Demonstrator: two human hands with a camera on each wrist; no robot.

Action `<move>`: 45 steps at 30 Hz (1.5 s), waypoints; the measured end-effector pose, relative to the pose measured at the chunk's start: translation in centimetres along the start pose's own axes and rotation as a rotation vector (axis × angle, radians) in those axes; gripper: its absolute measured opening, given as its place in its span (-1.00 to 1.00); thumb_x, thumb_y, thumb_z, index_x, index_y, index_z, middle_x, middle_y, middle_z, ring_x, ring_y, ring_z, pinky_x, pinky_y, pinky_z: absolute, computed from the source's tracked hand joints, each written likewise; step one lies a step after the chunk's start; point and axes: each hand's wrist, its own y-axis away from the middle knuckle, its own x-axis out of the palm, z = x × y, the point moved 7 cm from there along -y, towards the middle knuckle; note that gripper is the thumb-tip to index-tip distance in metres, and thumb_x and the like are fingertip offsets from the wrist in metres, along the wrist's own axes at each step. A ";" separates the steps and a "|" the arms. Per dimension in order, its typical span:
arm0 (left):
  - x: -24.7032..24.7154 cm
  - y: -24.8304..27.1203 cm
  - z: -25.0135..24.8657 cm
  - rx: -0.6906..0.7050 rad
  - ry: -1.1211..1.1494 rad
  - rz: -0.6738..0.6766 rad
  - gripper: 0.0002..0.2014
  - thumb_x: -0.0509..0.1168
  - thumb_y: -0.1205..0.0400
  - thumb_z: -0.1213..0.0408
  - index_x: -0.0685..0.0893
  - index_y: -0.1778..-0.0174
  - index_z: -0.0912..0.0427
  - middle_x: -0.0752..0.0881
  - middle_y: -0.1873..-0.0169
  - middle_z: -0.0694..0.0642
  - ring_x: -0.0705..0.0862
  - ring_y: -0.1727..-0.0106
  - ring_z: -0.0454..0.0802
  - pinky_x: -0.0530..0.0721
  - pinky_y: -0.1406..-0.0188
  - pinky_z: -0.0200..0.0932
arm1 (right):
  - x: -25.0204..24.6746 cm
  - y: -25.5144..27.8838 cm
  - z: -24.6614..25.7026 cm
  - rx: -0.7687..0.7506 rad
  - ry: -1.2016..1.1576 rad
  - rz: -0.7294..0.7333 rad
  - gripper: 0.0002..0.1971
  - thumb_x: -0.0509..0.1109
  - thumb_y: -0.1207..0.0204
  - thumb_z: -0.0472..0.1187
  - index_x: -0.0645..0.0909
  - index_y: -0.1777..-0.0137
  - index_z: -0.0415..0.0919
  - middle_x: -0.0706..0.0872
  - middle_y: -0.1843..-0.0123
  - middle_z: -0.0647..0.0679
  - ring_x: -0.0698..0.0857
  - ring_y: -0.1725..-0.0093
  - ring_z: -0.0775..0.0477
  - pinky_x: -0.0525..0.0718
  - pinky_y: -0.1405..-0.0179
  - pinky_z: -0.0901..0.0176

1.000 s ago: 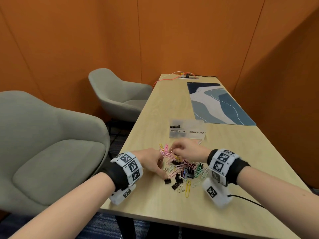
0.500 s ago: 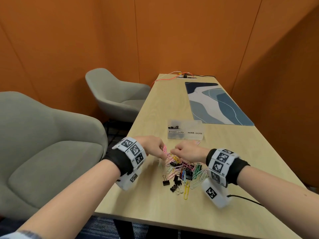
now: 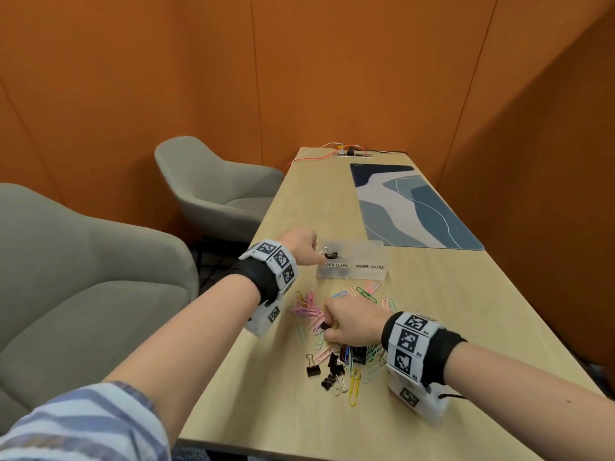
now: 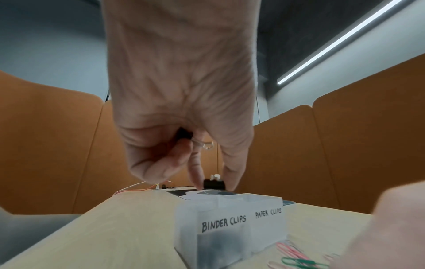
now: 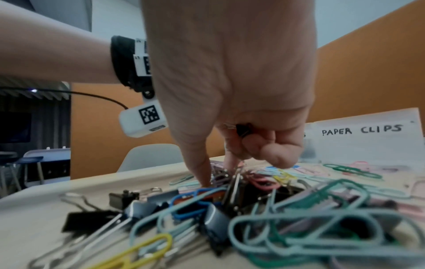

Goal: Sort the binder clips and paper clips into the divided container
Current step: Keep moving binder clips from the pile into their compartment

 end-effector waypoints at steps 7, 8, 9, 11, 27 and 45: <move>-0.3 -3.7 -1.7 -0.054 -0.015 0.032 -0.67 0.25 -0.56 -0.02 0.56 0.16 0.24 0.62 0.21 0.16 0.59 0.10 0.18 0.52 0.17 -0.08 | 0.4 -0.5 0.0 -0.026 -0.024 0.012 -0.83 0.25 -0.48 -0.15 0.47 0.05 -0.25 0.60 0.15 -0.17 0.60 0.11 -0.23 0.55 0.16 -0.01; -0.2 -4.2 -1.9 -0.063 -0.031 0.043 -0.66 0.25 -0.56 -0.01 0.54 0.26 0.25 0.60 0.28 0.15 0.58 0.12 0.19 0.52 0.19 -0.09 | 0.4 -0.5 0.1 -0.047 0.000 -0.001 -0.86 0.22 -0.49 -0.16 0.42 0.08 -0.23 0.58 0.16 -0.17 0.59 0.13 -0.23 0.52 0.19 -0.01; 0.1 -4.6 -2.1 -0.075 -0.038 0.057 -0.65 0.24 -0.56 0.01 0.51 0.36 0.25 0.58 0.35 0.14 0.58 0.15 0.18 0.51 0.22 -0.09 | 0.4 -0.4 0.1 -0.070 0.030 -0.017 -0.87 0.20 -0.51 -0.17 0.37 0.09 -0.23 0.57 0.15 -0.20 0.57 0.15 -0.23 0.48 0.22 0.01; 0.4 -5.2 -2.2 -0.092 -0.021 0.085 -0.64 0.24 -0.57 0.04 0.46 0.44 0.22 0.58 0.35 0.14 0.58 0.17 0.17 0.52 0.24 -0.10 | 0.5 -0.4 0.1 -0.110 0.082 -0.049 -0.86 0.15 -0.54 -0.18 0.38 0.06 -0.27 0.63 0.07 -0.29 0.62 0.11 -0.29 0.45 0.24 0.01; -0.1 -1.6 0.5 0.023 0.447 -0.015 -0.74 0.18 -0.65 0.20 0.72 -0.05 0.25 0.72 0.11 0.11 0.63 0.26 -0.01 0.60 0.44 -0.25 | 0.1 -1.2 -0.2 -0.123 0.110 0.012 -0.69 0.33 -0.54 -0.02 0.54 -0.02 -0.30 0.70 -0.01 -0.25 0.67 -0.03 -0.29 0.55 0.11 -0.01; 9.2 10.7 -2.4 0.231 -0.010 0.575 -0.64 0.58 -0.33 -0.01 0.60 0.13 0.04 0.64 0.24 -0.03 0.63 0.15 0.03 0.60 0.20 -0.09 | -4.3 -2.1 -2.9 0.097 -0.146 0.046 -0.75 0.10 -0.56 -0.18 0.40 0.35 -0.21 0.45 0.40 -0.10 0.41 0.43 -0.05 0.29 0.50 0.20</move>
